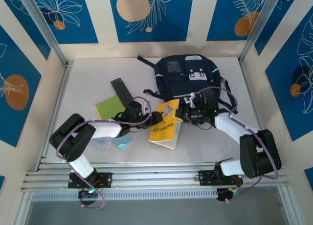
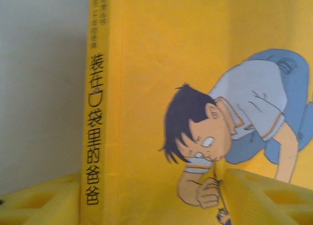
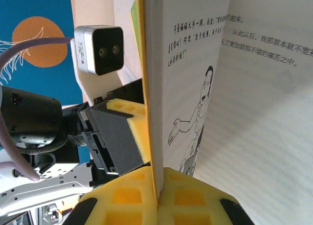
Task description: Pack the student bag
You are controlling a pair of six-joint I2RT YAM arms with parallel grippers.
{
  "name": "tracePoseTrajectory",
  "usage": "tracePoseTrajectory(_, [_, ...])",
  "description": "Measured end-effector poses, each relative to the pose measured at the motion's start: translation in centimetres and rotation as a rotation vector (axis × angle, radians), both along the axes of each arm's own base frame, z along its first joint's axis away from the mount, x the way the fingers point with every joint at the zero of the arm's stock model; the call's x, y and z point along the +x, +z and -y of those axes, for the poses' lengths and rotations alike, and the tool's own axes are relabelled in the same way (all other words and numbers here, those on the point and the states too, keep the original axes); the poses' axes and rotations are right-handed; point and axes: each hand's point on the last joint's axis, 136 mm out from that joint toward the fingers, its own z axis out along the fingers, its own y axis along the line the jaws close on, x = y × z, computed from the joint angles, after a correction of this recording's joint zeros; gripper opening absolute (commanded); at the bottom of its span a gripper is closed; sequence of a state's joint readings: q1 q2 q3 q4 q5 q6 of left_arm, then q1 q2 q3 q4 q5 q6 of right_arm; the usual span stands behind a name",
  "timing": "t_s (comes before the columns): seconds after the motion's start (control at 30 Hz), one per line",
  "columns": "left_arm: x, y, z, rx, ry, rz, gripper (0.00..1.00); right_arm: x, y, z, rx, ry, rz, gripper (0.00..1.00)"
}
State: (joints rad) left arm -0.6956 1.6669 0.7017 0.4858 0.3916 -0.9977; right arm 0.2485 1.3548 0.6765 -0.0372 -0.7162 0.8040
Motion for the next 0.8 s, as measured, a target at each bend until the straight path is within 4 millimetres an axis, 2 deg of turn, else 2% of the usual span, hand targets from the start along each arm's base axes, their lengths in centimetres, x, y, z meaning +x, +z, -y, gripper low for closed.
tracePoseTrajectory(0.17, [-0.1,-0.5,-0.4,0.024,-0.005,-0.007,0.30,-0.1,0.0,0.3,-0.005,-0.005,0.011,0.00])
tracePoseTrajectory(0.23, [-0.2,-0.5,-0.6,0.035,-0.006,-0.006,0.26,-0.1,-0.2,0.4,-0.010,-0.006,0.007,0.00])
tracePoseTrajectory(0.33, [-0.3,-0.3,-0.9,0.047,-0.005,-0.007,0.12,-0.3,-0.5,0.5,-0.021,-0.008,-0.002,0.00])
tracePoseTrajectory(0.37, [-0.3,-0.1,-1.0,0.049,-0.007,-0.003,0.07,-0.3,-0.7,0.6,-0.027,-0.009,-0.004,0.04])
tracePoseTrajectory(0.4, [-0.3,0.1,-1.1,0.052,-0.008,0.001,0.05,-0.4,-0.8,0.6,-0.034,-0.011,-0.009,0.13])
tracePoseTrajectory(0.47, [-0.3,0.6,-1.4,0.060,-0.008,0.009,0.02,-0.5,-1.3,0.8,-0.056,-0.021,-0.026,0.53])
tracePoseTrajectory(0.5, [-0.2,0.9,-1.6,0.063,-0.005,0.011,0.00,-0.5,-1.5,0.9,-0.068,-0.026,-0.033,0.67])
tracePoseTrajectory(0.6, [0.1,2.6,-2.5,0.069,0.005,0.031,0.00,-0.3,-1.5,1.0,-0.128,-0.049,-0.062,0.98])
tracePoseTrajectory(0.7, [1.3,5.0,-3.8,0.081,0.040,0.080,0.00,0.4,-0.2,1.3,-0.203,-0.097,-0.053,1.00])
tracePoseTrajectory(0.8, [3.8,7.6,-5.7,0.101,0.122,0.149,0.00,1.0,2.3,1.2,-0.224,-0.156,-0.030,1.00])
